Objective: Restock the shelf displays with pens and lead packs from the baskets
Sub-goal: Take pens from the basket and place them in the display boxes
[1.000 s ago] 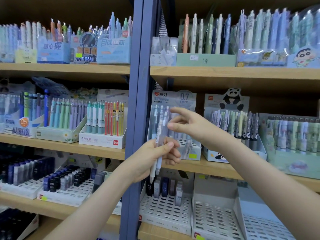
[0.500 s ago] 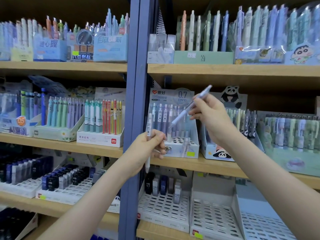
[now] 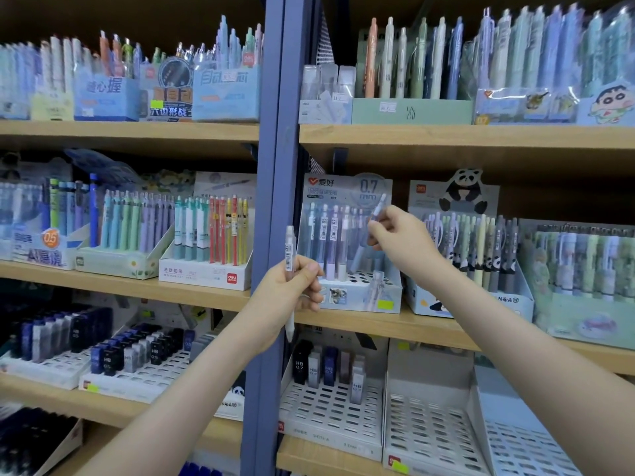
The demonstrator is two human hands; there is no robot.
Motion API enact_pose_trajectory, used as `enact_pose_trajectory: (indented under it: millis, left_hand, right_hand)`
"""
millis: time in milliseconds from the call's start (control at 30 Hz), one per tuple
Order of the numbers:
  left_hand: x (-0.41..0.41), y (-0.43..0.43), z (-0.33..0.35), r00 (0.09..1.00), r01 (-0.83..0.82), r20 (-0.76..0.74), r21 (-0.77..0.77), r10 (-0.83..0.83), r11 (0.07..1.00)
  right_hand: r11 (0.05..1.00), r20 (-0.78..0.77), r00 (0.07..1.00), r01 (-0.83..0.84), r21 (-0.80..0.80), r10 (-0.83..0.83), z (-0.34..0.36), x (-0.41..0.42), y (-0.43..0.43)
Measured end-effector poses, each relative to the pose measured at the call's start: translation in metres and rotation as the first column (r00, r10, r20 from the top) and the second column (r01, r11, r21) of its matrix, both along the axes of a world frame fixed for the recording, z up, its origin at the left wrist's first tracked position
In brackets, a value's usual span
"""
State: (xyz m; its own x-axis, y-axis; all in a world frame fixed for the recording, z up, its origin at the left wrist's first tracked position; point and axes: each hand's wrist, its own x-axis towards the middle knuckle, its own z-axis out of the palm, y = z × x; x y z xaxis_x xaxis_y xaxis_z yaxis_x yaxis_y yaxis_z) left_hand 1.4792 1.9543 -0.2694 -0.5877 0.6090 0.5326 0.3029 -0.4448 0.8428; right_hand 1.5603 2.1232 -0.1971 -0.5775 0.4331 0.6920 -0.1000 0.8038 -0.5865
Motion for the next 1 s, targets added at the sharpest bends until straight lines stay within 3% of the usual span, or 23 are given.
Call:
enact_pose_trajectory:
  millis: [167,433,600,1000]
  left_hand:
    - [-0.001,0.002,-0.002,1.0,0.003,0.005,-0.02,-0.003,1.0]
    - [0.002,0.001,-0.003,0.999,0.049,-0.007,-0.069,-0.049,0.996]
    - [0.001,0.0,-0.004,0.998,0.055,-0.006,-0.078,-0.056,0.995]
    - [0.002,0.005,-0.005,0.998,0.053,-0.012,-0.094,-0.055,0.994]
  right_hand:
    - [0.993,0.188,0.982,0.003,0.116,-0.024,-0.002,-0.013,-0.002]
    - [0.992,0.22,0.975,-0.001,0.127,-0.027,0.005,-0.018,-0.004]
    - [1.0,0.09,0.996,0.02,0.023,-0.022,-0.001,-0.015,0.004]
    - [0.997,0.239,0.971,-0.029,0.078,0.009,0.005,-0.017,0.002]
